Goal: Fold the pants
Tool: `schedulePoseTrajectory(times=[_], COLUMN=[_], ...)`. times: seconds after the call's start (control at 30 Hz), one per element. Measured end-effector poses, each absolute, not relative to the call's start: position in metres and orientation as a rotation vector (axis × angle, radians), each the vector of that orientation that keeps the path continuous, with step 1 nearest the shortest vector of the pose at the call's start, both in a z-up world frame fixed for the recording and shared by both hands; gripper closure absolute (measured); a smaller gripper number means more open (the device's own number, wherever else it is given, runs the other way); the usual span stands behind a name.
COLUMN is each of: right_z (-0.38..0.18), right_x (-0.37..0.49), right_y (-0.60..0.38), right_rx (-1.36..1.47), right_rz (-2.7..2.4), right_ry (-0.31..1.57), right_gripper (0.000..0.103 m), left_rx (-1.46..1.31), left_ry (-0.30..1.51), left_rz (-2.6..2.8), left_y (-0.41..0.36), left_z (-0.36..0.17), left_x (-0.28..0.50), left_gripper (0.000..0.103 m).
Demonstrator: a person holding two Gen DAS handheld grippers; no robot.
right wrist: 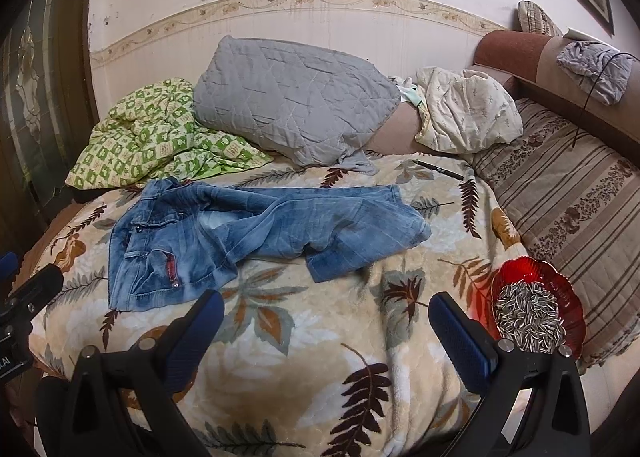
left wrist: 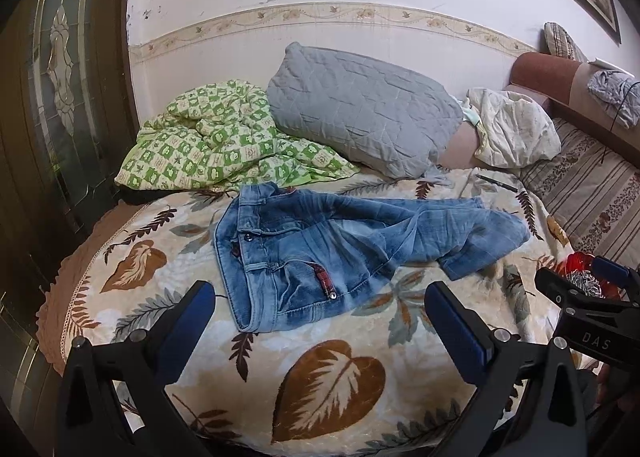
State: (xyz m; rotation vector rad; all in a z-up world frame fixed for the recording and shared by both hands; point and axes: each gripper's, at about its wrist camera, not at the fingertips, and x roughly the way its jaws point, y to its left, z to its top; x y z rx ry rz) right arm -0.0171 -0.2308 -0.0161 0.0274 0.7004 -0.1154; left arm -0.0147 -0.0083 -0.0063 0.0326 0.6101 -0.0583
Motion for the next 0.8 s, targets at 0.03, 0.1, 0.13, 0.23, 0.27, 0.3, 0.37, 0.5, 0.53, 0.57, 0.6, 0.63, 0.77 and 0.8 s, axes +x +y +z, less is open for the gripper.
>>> schedulePoseTrajectory(times=[0.03,0.1,0.13,0.23,0.27,0.3,0.37,0.5,0.53,0.57,0.6,0.63,0.77,0.8], right_z=[-0.0158,-0.0161,-0.0162,-0.0167,-0.0164,-0.0171,-0.0171,-0.0175,-0.0175,-0.0176,-0.0179,-0.0182,-0.0185,-0.0186], right_x=[-0.0166,-0.0168,-0.0165,-0.0164,-0.0155,-0.0154,-0.0159,-0.0158,-0.0158,-0.0157,-0.0156,-0.0156,-0.0156,-0.0155], right_y=[-0.2303,-0.2303,-0.2308,-0.2313,-0.2324,-0.2321,-0.2326,-0.2336,-0.2335,-0.2334,-0.2332,-0.2330,-0.2331,-0.2331], right_rx=[0.027,0.029,0.032,0.035,0.038,0.039,0.036,0.037,0.038,0.040,0.040,0.040,0.040,0.041], right_rz=[-0.114,-0.119,-0.121,-0.125,-0.125,-0.125,-0.123,-0.123,-0.124,-0.124,-0.123,-0.125,-0.127,-0.126], right_ry=[0.701,0.701,0.702,0.702,0.703,0.705,0.705,0.705,0.705,0.706,0.707,0.707,0.707,0.707], right_gripper=[0.000,0.000,0.000,0.000,0.000,0.000,0.000,0.000,0.000,0.000,0.000,0.000,0.000,0.000], left_rx=[0.031,0.026,0.024,0.021,0.021,0.020,0.020,0.019,0.018,0.019,0.020,0.018,0.020,0.020], left_ry=[0.611,0.613,0.613,0.616,0.618,0.619,0.624,0.632,0.632,0.631,0.631,0.631,0.632,0.633], left_rz=[-0.058,-0.054,-0.052,-0.048,-0.047,-0.048,-0.045,-0.043,-0.042,-0.042,-0.041,-0.041,-0.043,-0.044], left_y=[-0.0082,-0.0035,-0.0027,-0.0010,-0.0006,-0.0001,0.0008,-0.0006,-0.0001,-0.0014,-0.0014,-0.0010,-0.0009,-0.0009], left_z=[-0.0065,-0.0065,-0.0066,-0.0061,-0.0065,-0.0070,-0.0083,-0.0078,-0.0079,-0.0082,-0.0083,-0.0083,-0.0085,-0.0087], left_x=[-0.0147,-0.0139,-0.0139,-0.0121,-0.0118,-0.0115,-0.0108,-0.0084,-0.0081,-0.0095,-0.0097,-0.0096,-0.0095,-0.0094], left_gripper=[0.000,0.000,0.000,0.000,0.000,0.000,0.000,0.000,0.000,0.000,0.000,0.000,0.000,0.000])
